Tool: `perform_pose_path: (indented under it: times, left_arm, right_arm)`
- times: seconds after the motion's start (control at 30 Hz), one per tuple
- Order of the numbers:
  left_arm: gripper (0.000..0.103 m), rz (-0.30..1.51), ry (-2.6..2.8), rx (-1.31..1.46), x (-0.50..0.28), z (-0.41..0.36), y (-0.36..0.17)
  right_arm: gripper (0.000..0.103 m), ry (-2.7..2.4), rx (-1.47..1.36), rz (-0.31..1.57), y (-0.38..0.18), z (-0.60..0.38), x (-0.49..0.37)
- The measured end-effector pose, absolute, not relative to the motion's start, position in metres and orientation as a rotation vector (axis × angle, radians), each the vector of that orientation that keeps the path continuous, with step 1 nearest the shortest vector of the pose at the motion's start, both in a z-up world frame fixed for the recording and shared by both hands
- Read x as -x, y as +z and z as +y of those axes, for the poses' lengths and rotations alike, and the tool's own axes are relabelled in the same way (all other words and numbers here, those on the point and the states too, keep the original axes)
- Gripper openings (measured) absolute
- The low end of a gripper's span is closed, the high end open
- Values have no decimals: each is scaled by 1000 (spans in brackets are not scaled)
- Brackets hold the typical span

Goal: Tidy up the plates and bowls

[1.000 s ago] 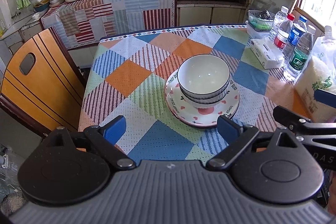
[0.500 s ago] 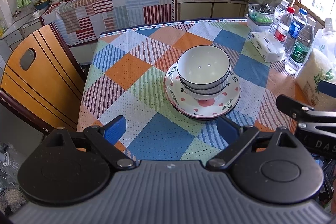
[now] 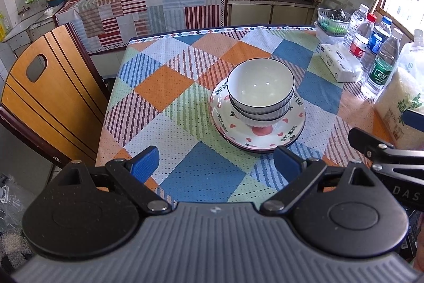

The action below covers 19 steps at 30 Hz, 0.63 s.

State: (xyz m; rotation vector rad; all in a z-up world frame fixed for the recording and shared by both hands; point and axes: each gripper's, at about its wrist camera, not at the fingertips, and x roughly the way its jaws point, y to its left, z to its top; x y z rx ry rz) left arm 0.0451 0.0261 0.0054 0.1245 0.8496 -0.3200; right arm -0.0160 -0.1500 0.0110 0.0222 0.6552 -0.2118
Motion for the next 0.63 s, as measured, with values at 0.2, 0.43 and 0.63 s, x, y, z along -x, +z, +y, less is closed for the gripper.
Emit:
perform_pose_path:
  times: [0.2, 0.43, 0.63]
  left_arm:
    - [94, 833, -318, -128, -44, 27, 4]
    - [94, 835, -316, -133, -45, 27, 2]
    - [94, 845, -314, -122, -46, 29, 0]
  right_arm:
    - [99, -218, -21, 674, 10, -149, 14]
    - [99, -219, -25, 685, 9, -149, 13]
    - [99, -216, -22, 688, 9, -148, 12]
